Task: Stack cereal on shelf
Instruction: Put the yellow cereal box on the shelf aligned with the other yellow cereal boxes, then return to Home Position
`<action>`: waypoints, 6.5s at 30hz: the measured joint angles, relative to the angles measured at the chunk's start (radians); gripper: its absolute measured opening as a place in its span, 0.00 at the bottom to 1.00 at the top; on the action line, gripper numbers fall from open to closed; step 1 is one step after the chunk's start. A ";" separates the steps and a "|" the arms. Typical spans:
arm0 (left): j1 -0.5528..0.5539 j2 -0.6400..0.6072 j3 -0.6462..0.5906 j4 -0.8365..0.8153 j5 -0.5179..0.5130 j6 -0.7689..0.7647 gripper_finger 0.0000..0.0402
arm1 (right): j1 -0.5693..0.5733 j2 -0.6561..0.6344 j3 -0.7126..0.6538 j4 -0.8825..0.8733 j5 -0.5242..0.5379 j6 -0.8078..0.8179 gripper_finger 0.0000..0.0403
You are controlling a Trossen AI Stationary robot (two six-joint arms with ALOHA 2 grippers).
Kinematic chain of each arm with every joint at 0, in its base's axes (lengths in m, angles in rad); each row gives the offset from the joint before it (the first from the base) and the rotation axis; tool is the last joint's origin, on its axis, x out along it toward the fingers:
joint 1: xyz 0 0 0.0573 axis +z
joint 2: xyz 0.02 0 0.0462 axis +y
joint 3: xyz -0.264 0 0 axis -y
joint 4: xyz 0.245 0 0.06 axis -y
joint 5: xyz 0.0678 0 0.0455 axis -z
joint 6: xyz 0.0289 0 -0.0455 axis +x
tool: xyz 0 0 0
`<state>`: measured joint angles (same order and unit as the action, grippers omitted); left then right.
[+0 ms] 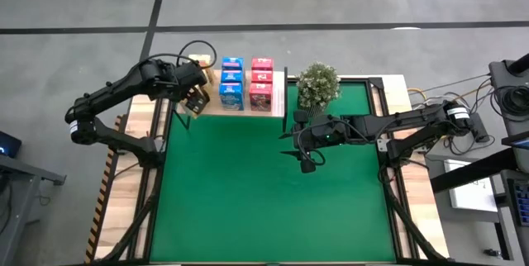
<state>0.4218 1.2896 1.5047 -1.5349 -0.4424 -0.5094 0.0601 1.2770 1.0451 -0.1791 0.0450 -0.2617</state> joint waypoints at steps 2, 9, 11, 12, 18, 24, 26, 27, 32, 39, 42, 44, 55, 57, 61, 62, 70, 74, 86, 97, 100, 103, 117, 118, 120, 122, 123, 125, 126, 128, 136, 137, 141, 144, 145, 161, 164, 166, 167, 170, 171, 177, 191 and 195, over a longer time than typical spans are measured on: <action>-0.002 0.000 0.000 0.000 0.010 0.017 0.62 | 0.000 0.000 0.000 0.000 0.000 0.000 0.50; -0.003 -0.002 0.000 -0.011 0.015 0.102 0.57 | 0.000 0.000 0.000 0.000 0.000 0.000 0.50; -0.003 -0.002 0.000 -0.011 0.015 0.107 0.57 | 0.000 0.000 0.000 0.001 0.000 0.000 0.50; -0.003 -0.002 0.000 -0.011 0.015 0.108 0.57 | 0.000 0.000 0.000 0.000 0.000 -0.001 0.50; -0.003 -0.003 0.000 -0.031 0.015 0.126 0.57 | 0.000 0.000 0.000 0.001 0.000 0.000 0.50; -0.007 -0.005 0.000 -0.037 0.044 0.279 0.57 | 0.000 0.000 0.000 0.001 0.000 0.000 0.50; -0.007 -0.005 0.000 -0.037 0.078 0.361 0.57 | 0.000 0.000 0.000 0.001 0.000 0.000 0.50; -0.008 -0.005 0.000 -0.037 0.098 0.398 0.57 | 0.000 0.000 0.000 0.001 0.000 0.000 0.50; -0.008 -0.005 0.000 -0.036 0.112 0.523 0.57 | 0.000 0.000 0.000 0.001 0.000 0.003 0.50; -0.008 -0.005 0.000 -0.037 0.111 0.668 0.57 | 0.000 0.000 0.000 0.000 0.000 0.003 0.50; -0.008 -0.005 0.000 -0.037 0.111 0.754 0.57 | 0.000 0.000 0.000 0.000 0.000 0.007 0.50; -0.008 -0.005 0.000 -0.036 0.110 0.804 0.57 | 0.000 0.000 0.000 -0.002 0.000 0.007 0.50; -0.007 -0.003 0.000 0.003 -0.026 0.961 0.57 | 0.000 0.000 -0.001 -0.002 0.000 0.007 0.50; -0.008 -0.003 0.000 0.013 -0.029 0.962 0.57 | 0.000 0.000 -0.001 -0.002 0.000 0.007 0.50; -0.008 -0.003 0.000 0.016 -0.043 0.973 0.57 | 0.000 0.000 -0.001 -0.002 0.000 0.006 0.50; -0.008 -0.003 0.000 0.018 -0.053 0.975 0.57 | 0.000 0.000 -0.001 -0.002 0.000 0.006 0.50; -0.015 -0.003 0.000 0.020 -0.072 0.943 0.57 | 0.000 0.000 -0.001 -0.002 0.000 0.006 0.50; -0.038 -0.003 0.000 0.020 -0.071 0.895 0.57 | 0.000 0.000 -0.001 -0.003 0.000 0.002 0.50; -0.152 -0.003 0.028 0.006 -0.070 0.761 0.57 | 0.000 0.000 -0.001 -0.002 0.000 0.000 0.50; -0.183 -0.002 0.159 -0.001 -0.071 0.600 0.57 | 0.000 0.000 -0.001 -0.003 0.000 0.012 0.50; -0.237 -0.013 0.176 0.022 -0.072 0.525 0.57 | 0.000 0.000 -0.001 -0.003 0.000 0.012 0.50; -0.337 -0.042 0.152 0.120 -0.071 0.489 0.55 | 0.000 0.000 -0.005 -0.003 0.000 0.007 0.50; -0.595 -0.162 -0.274 0.398 -0.494 0.362 0.20 | 0.000 0.000 -0.006 -0.002 0.001 0.000 0.50; -0.591 -0.169 -0.302 0.428 -0.495 0.364 0.14 | 0.000 0.000 -0.006 0.000 0.000 0.000 0.50; -0.586 -0.179 -0.359 0.475 -0.508 0.383 0.05 | 0.000 0.000 -0.007 0.005 0.000 -0.001 0.50; -0.582 -0.186 -0.410 0.512 -0.540 0.404 0.02 | 0.000 0.000 -0.007 0.005 0.000 -0.001 0.50; -0.580 -0.189 -0.430 0.520 -0.555 0.410 0.03 | 0.000 0.000 -0.007 0.005 0.000 -0.001 0.50; -0.570 -0.192 -0.461 0.523 -0.572 0.411 0.02 | 0.000 0.000 -0.007 0.005 0.000 -0.001 0.50; -0.562 -0.192 -0.470 0.525 -0.579 0.408 0.02 | 0.000 0.000 -0.007 0.005 0.000 -0.001 0.50; -0.547 -0.192 -0.482 0.530 -0.591 0.397 0.00 | 0.000 0.000 -0.008 0.005 0.000 -0.001 0.50; -0.494 -0.193 -0.489 0.554 -0.608 0.392 0.00 | 0.000 0.000 -0.008 0.005 0.000 -0.003 0.50; -0.491 -0.193 -0.489 0.557 -0.608 0.392 0.00 | 0.000 0.000 -0.008 0.005 0.000 -0.004 0.50; -0.489 -0.192 -0.489 0.564 -0.608 0.392 0.00 | 0.000 0.000 -0.008 0.005 0.001 -0.003 0.50; -0.489 -0.192 -0.492 0.578 -0.598 0.392 0.00 | 0.000 0.000 -0.008 0.005 0.000 -0.003 0.50; -0.489 -0.191 -0.493 0.588 -0.591 0.392 0.00 | 0.000 0.000 -0.008 0.005 0.000 -0.004 0.50; -0.489 -0.179 -0.494 0.623 -0.642 0.288 0.00 | 0.000 0.000 -0.008 0.004 0.000 -0.002 0.50; -0.489 -0.179 -0.494 0.623 -0.648 0.260 0.00 | 0.000 0.000 -0.008 0.004 0.000 -0.002 0.50; -0.489 -0.179 -0.494 0.623 -0.648 0.248 0.00 | 0.000 0.000 -0.008 0.004 0.000 -0.002 0.50; -0.489 -0.179 -0.494 0.623 -0.649 0.237 0.00 | 0.000 0.000 -0.008 0.004 0.000 -0.002 0.50; -0.489 -0.179 -0.494 0.623 -0.661 0.204 0.00 | 0.000 0.000 -0.008 0.004 0.000 -0.002 0.50; -0.489 -0.179 -0.494 0.623 -0.672 0.193 0.00 | 0.000 0.000 -0.008 0.004 0.000 -0.002 0.50; -0.489 -0.179 -0.494 0.623 -0.678 0.110 0.00 | 0.000 0.000 -0.008 0.004 0.000 -0.003 0.50; -0.495 -0.179 -0.484 0.654 -0.715 0.118 0.00 | 0.000 0.000 -0.008 0.005 0.000 -0.004 0.50; -0.560 -0.184 -0.403 0.650 -0.680 0.193 0.00 | 0.000 0.000 -0.010 0.034 0.001 0.014 0.50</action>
<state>-0.1379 1.1052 1.1021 -0.8853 -1.1229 -0.3163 0.0605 1.2770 1.0354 -0.1452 0.0456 -0.2474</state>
